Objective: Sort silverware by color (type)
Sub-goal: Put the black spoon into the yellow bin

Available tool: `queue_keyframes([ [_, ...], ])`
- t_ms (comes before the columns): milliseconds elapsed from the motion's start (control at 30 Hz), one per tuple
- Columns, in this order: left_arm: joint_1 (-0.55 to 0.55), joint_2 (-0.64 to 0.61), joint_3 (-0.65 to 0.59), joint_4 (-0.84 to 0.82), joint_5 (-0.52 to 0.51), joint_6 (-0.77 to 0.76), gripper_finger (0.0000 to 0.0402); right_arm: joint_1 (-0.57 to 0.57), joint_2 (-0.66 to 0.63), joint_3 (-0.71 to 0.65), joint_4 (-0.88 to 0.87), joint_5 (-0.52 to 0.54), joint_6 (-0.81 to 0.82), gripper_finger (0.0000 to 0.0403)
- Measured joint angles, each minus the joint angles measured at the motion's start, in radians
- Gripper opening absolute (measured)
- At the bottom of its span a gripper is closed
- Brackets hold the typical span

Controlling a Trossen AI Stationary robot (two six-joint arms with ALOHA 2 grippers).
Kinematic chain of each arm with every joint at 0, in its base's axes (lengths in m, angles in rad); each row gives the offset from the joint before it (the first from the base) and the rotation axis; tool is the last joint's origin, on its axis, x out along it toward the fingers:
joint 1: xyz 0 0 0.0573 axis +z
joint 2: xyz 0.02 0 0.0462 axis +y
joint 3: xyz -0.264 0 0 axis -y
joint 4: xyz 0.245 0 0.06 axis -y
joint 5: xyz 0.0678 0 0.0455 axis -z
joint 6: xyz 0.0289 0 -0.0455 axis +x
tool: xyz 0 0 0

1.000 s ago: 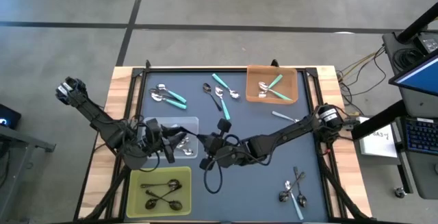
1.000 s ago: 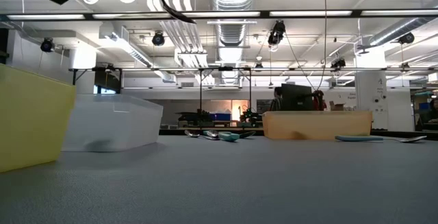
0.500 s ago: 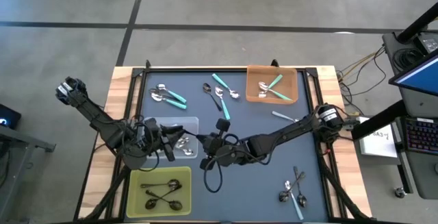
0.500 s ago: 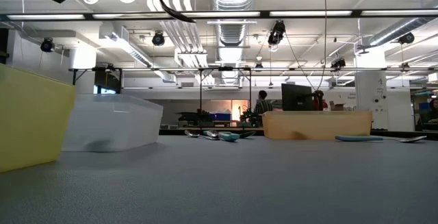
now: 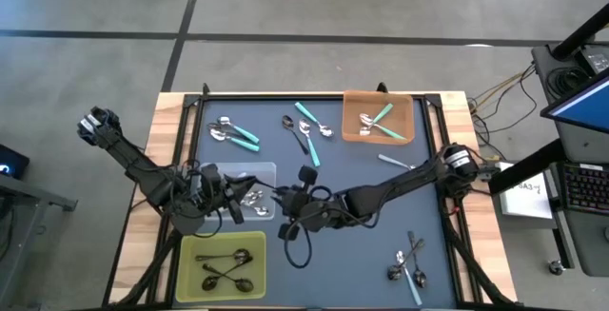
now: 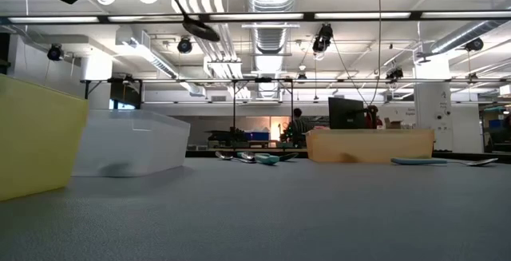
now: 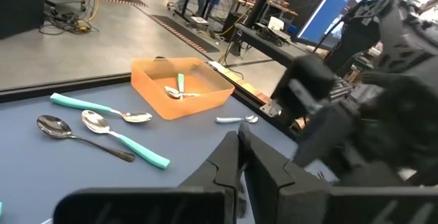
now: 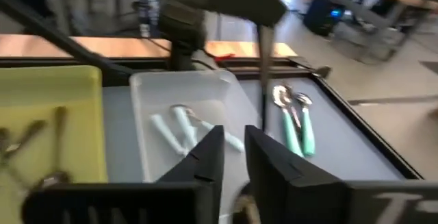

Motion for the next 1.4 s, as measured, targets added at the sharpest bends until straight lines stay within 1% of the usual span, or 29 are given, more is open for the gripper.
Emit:
queue_keyframes([
  [100,-0.001,0.0,0.0,0.0,0.016,-0.002,0.0,0.002,-0.025,0.017,-0.051,-0.044,-0.001,0.0088],
  [200,-0.002,-0.004,0.0,-0.001,0.101,-0.005,0.0,0.0,-0.069,0.041,-0.207,-0.086,0.045,0.0116],
  [300,-0.003,-0.016,0.002,0.0,0.244,-0.016,0.0,0.0,-0.127,0.086,-0.456,-0.134,0.18,0.0133],
  [400,-0.014,-0.021,0.029,-0.004,0.424,-0.024,0.0,0.0,-0.173,0.137,-0.731,-0.191,0.37,0.0137],
  [467,-0.023,-0.023,0.062,-0.038,0.548,-0.029,0.0,0.0,-0.198,0.153,-0.891,-0.248,0.482,0.0136],
  [500,-0.027,-0.023,0.087,-0.074,0.609,-0.038,0.0,0.0,-0.208,0.154,-0.957,-0.283,0.53,0.0134],
  [567,-0.036,-0.021,0.15,-0.206,0.716,-0.066,0.0,0.002,-0.228,0.153,-1.078,-0.352,0.608,0.0128],
  [667,-0.045,0.001,0.283,-0.494,0.86,-0.123,0.0,0.016,-0.239,0.15,-1.24,-0.41,0.691,0.0118],
  [767,-0.05,0.05,0.415,-0.792,0.968,-0.172,0.0,0.038,-0.234,0.148,-1.356,-0.425,0.748,0.011],
  [867,-0.05,0.117,0.511,-1.006,1.038,-0.192,0.0,0.062,-0.223,0.145,-1.393,-0.427,0.789,0.0107],
  [933,-0.049,0.162,0.545,-1.059,1.086,-0.178,0.0,0.083,-0.211,0.144,-1.399,-0.427,0.798,0.0107],
  [1067,-0.05,0.245,0.544,-1.054,1.198,-0.114,0.0,0.133,-0.176,0.144,-1.4,-0.438,0.821,0.0107],
  [1233,-0.049,0.353,0.519,-1.061,1.255,-0.037,0.0,0.175,-0.125,0.143,-1.413,-0.539,0.826,0.0107],
  [1400,-0.048,0.446,0.535,-1.046,1.332,0.05,0.0,0.205,-0.083,0.142,-1.465,-0.601,0.87,0.0107],
])
